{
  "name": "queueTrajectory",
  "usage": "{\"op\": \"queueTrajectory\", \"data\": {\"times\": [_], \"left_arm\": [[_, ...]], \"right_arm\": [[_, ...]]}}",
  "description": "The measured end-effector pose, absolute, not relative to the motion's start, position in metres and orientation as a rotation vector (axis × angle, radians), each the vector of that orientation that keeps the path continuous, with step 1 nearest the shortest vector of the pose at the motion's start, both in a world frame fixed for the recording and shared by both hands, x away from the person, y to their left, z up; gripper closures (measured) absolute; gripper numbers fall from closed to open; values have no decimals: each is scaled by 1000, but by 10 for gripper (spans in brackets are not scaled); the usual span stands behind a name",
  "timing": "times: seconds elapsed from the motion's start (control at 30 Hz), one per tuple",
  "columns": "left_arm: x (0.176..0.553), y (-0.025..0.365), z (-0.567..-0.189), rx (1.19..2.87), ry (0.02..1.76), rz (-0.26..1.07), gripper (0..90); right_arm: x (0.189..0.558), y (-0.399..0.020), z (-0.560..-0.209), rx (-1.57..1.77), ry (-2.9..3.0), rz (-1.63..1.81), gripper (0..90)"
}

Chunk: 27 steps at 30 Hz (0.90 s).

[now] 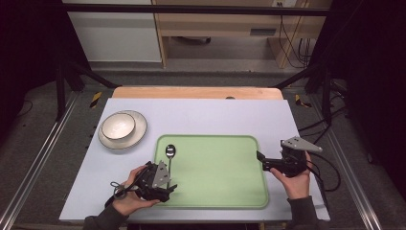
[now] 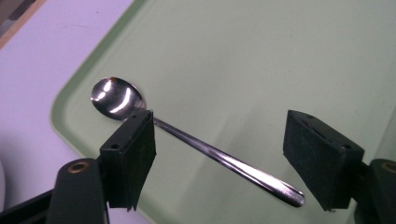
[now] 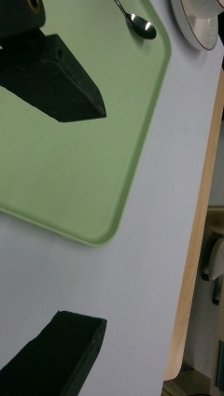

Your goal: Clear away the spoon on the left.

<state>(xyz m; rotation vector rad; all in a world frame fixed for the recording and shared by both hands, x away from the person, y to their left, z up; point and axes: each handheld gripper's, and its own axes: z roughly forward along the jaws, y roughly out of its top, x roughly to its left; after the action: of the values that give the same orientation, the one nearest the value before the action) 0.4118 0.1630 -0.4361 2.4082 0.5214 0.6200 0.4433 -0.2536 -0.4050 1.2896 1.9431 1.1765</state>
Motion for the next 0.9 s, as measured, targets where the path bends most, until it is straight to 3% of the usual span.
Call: {"op": "queueTrajectory", "data": {"times": [0.9], "left_arm": [[421, 228, -411, 1993, 868, 717, 205]], "right_arm": [[441, -257, -401, 1291, 1920, 1181, 23]]}}
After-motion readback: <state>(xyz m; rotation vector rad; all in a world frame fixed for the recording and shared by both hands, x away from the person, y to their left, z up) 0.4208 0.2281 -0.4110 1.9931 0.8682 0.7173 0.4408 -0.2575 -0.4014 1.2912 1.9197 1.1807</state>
